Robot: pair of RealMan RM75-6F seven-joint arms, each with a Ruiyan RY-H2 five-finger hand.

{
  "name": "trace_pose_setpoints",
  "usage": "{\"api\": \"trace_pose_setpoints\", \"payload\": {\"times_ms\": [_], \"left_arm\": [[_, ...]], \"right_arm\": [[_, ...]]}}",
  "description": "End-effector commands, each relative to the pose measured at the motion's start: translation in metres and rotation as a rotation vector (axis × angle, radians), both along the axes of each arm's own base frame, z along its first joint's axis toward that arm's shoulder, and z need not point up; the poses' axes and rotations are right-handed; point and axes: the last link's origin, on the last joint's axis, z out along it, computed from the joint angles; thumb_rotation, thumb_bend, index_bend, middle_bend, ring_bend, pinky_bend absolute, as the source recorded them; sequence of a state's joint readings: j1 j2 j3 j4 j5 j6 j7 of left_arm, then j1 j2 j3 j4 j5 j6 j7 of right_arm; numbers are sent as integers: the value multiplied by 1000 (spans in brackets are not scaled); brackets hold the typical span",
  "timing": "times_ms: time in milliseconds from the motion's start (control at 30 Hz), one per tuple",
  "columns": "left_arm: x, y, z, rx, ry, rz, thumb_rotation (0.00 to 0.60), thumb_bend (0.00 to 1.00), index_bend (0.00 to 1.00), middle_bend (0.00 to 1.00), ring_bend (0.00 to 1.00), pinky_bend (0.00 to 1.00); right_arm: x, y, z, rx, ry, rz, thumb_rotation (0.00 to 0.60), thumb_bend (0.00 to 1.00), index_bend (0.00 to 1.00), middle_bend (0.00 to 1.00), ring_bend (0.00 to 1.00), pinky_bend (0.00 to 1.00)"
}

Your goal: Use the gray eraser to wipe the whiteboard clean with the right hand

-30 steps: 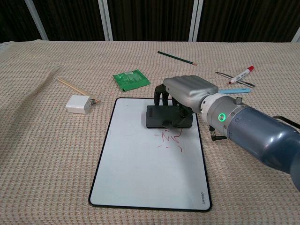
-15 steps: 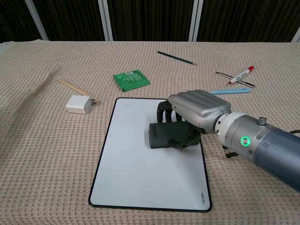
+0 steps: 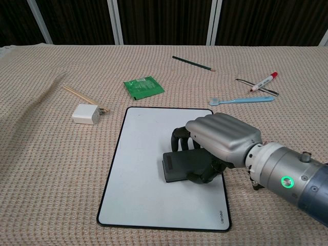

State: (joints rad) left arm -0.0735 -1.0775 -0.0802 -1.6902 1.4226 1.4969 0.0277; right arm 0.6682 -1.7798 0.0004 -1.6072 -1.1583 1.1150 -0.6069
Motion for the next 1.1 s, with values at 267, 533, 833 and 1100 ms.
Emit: {"api": "trace_pose_setpoints", "payload": {"times_ms": [267,533,833,1100], "left_arm": [[0,0,0,1,3,1,600,462,130,9,0,0],[-1,0,0,1,6,3,600,462,131,9,0,0],[0,0,0,2,9,1,600,462,132,9,0,0],[0,-1,-2,1,15,-1,600,461,132,9,0,0]], "right_arm": [[2,-37,-8,-100,-8,-55,600,405,478,507,472,507],[-5,-71,7,-173,1,-95,600,401,478,500,468,507],[-26,-85,47,-172,15,-122,600,400,478,493,463,503],[-65,-81,79,-174,35,-156,600,400,478,486,454,487]]}}
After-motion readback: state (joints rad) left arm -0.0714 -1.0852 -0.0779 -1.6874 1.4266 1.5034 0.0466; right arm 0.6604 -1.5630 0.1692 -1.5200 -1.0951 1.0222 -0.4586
